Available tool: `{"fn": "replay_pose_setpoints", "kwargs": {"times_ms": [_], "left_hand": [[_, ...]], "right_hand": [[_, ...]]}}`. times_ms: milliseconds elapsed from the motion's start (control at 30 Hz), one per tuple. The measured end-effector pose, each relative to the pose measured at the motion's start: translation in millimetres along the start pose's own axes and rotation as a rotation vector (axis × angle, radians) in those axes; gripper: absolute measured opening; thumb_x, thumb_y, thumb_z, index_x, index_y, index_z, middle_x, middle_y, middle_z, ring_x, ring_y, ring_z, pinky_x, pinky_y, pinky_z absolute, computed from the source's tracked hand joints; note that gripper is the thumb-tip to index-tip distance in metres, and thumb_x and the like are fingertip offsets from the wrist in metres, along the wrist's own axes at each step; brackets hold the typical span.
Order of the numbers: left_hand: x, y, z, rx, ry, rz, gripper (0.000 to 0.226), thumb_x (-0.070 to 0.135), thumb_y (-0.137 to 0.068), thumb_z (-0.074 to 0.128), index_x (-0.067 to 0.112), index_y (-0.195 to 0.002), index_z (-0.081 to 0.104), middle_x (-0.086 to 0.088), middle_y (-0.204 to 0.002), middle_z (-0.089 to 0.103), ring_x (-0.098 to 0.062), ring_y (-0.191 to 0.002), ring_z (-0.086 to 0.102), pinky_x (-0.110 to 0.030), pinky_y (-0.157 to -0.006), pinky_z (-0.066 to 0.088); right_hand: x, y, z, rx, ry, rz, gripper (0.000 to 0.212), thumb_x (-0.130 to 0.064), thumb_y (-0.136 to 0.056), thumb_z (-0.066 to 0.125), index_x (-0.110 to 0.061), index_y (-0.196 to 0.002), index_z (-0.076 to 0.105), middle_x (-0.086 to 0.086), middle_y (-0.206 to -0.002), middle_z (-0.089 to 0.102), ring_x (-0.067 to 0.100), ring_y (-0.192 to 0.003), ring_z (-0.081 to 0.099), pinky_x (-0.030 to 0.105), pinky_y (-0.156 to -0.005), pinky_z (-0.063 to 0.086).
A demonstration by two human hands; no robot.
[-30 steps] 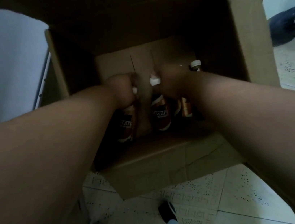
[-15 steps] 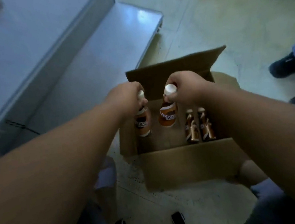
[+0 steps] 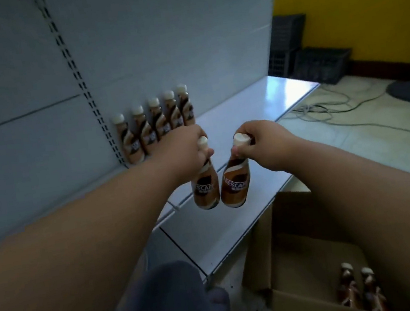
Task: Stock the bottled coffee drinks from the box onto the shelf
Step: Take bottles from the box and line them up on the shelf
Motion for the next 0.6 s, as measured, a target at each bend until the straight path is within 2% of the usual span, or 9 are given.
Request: {"fn": "replay_pose_setpoints", "kwargs": {"times_ms": [67,200,267,367,500,600], "left_hand": [[-11.9,-2.5,-11.0,0.035,0.016,-0.032,0.032,0.035,-0.091,0.064,0.016,-0.117,0.059,-0.005,-0.112,0.063,-0.021,-0.094,0.055,-0.030,-0.073,0.040],[-24.9,-25.5,-9.3,0.040,0.032,-0.043,0.029,0.035,-0.089,0.066,0.017,-0.112,0.062,-0.001,-0.105,0.064,-0.013,-0.082,0.051,-0.026,-0.060,0.036],[-26.2,-42.7,-4.0,0.020,0.028,-0.048,0.026,0.034,-0.090,0.065,0.017,-0.109,0.062,0.001,-0.099,0.063,-0.012,-0.078,0.051,-0.023,-0.055,0.034],[-26.6,-71.1,4.5,0.021,0.012,-0.039,0.024,0.034,-0.090,0.065,0.015,-0.104,0.062,-0.003,-0.096,0.065,-0.019,-0.084,0.057,-0.030,-0.065,0.044],[-31.5,-109.8,11.8,0.038,0.056,-0.085,0.025,0.035,-0.089,0.066,0.018,-0.106,0.062,0.000,-0.096,0.064,-0.020,-0.086,0.058,-0.030,-0.067,0.039],[-30.7,-148.2,17.4,0.054,0.053,-0.073,0.030,0.039,-0.085,0.069,0.019,-0.106,0.063,-0.001,-0.098,0.065,-0.021,-0.090,0.060,-0.030,-0.073,0.043]], "right_hand": [[-15.0,-11.5,4.4,-0.004,0.000,-0.029,0.020,-0.031,-0.086,0.070,-0.018,-0.101,0.064,0.003,-0.094,0.066,0.022,-0.084,0.063,0.034,-0.067,0.053],[-14.5,-43.6,12.8,-0.001,-0.001,-0.052,0.019,-0.031,-0.087,0.068,-0.020,-0.101,0.062,0.003,-0.094,0.065,0.018,-0.080,0.060,0.028,-0.056,0.049],[-5.3,-62.9,14.0,0.011,0.000,-0.052,0.020,-0.030,-0.087,0.067,-0.020,-0.103,0.062,0.002,-0.094,0.064,0.018,-0.081,0.060,0.030,-0.059,0.051],[7.6,-88.8,12.9,0.025,-0.004,-0.059,0.022,-0.029,-0.088,0.065,-0.019,-0.108,0.061,0.002,-0.096,0.063,0.020,-0.082,0.058,0.033,-0.064,0.048],[17.3,-120.5,7.5,0.032,0.020,-0.050,0.022,-0.027,-0.090,0.061,-0.016,-0.108,0.060,0.004,-0.100,0.063,0.022,-0.087,0.056,0.030,-0.067,0.043],[20.3,-150.7,-3.3,0.024,0.082,-0.051,0.022,-0.025,-0.090,0.060,-0.014,-0.108,0.060,0.006,-0.101,0.064,0.024,-0.089,0.057,0.031,-0.068,0.044]]}}
Point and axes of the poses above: each hand's wrist, its own y-axis away from the middle knuckle, its own z-axis out of the palm, x = y × z, the point moved 4 cm from there along -y, towards the middle knuckle
